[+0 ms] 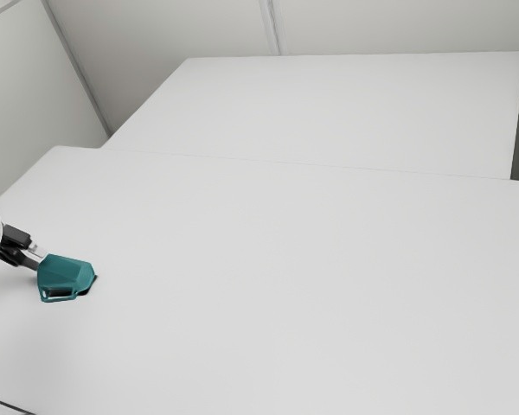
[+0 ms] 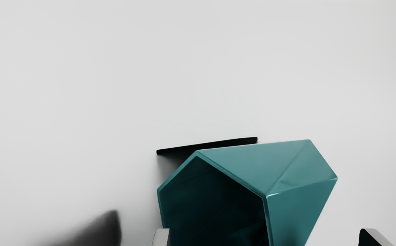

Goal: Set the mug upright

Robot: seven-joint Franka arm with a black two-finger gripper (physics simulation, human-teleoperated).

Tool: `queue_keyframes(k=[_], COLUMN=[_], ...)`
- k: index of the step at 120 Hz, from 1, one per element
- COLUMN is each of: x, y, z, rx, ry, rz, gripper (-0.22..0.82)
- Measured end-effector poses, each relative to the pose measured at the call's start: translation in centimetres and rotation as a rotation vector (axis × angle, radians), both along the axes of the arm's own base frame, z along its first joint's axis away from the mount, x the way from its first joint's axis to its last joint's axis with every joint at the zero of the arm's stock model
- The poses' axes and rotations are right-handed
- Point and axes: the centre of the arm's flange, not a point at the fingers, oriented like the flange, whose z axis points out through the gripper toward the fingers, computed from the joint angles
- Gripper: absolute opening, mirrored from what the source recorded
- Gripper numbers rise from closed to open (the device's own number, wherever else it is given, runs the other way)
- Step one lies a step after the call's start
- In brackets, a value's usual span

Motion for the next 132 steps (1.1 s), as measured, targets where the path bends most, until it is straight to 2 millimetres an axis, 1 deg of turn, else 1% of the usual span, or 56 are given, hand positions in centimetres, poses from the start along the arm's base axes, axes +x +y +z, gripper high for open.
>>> queue_keyframes(k=[77,104,132], x=[0.2,0.1,0.5], y=[-1.5,-2.0,-2.7], z=[-1.1,-1.8,-2.2], rx=[-0.073,-0.094,-0.107], ry=[-0.028,-0.030,-0.037], rz=[0.019,0.029,0.032], gripper=[0.60,0.60,0.60])
